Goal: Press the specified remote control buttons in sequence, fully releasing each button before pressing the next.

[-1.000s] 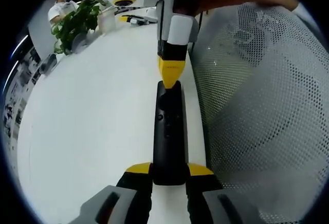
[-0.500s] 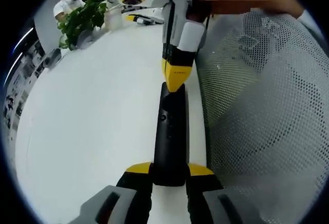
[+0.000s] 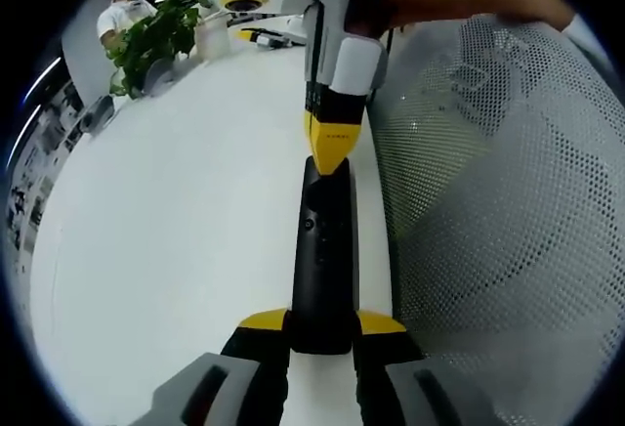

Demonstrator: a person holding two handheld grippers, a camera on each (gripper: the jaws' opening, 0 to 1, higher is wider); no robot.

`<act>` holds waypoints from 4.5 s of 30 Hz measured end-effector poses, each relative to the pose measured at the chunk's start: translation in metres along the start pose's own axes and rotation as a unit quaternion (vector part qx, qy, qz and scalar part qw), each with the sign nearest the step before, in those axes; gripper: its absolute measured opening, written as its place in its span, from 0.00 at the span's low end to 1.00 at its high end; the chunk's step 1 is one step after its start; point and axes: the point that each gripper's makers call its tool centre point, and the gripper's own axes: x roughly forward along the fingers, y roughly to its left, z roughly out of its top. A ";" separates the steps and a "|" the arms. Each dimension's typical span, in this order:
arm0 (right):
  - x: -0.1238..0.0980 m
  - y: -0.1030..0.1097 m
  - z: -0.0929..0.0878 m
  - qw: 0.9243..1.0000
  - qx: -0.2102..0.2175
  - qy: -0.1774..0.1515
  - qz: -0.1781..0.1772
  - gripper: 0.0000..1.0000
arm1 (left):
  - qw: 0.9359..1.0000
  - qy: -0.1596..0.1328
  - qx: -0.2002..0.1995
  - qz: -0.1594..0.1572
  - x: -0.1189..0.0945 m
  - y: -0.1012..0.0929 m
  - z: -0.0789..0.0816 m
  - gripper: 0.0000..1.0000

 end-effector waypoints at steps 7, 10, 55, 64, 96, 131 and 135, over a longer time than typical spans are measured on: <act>0.004 0.006 -0.002 1.000 -0.011 0.009 0.007 0.00 | 1.000 -0.002 -0.002 0.000 0.000 0.000 0.000 0.24; 0.004 0.006 -0.001 1.000 -0.014 0.009 0.009 0.00 | 1.000 -0.003 -0.001 0.000 0.000 0.000 0.000 0.24; 0.006 0.008 -0.002 1.000 -0.008 0.007 0.030 0.00 | 1.000 -0.001 0.001 0.001 0.000 0.000 0.000 0.25; 0.006 0.008 -0.002 1.000 -0.009 0.011 0.027 0.00 | 1.000 -0.003 0.001 0.002 0.000 0.000 0.000 0.25; 0.012 0.012 0.013 0.995 -0.100 -0.031 -0.002 0.00 | 1.000 -0.001 0.002 0.001 0.001 0.000 0.000 0.25; 0.010 0.012 0.011 0.999 -0.007 -0.014 0.031 0.00 | 1.000 -0.020 -0.017 0.014 0.001 0.000 0.002 0.24; 0.007 0.021 0.010 0.998 0.009 -0.014 0.054 0.00 | 0.999 -0.032 -0.024 0.017 0.000 0.000 0.002 0.24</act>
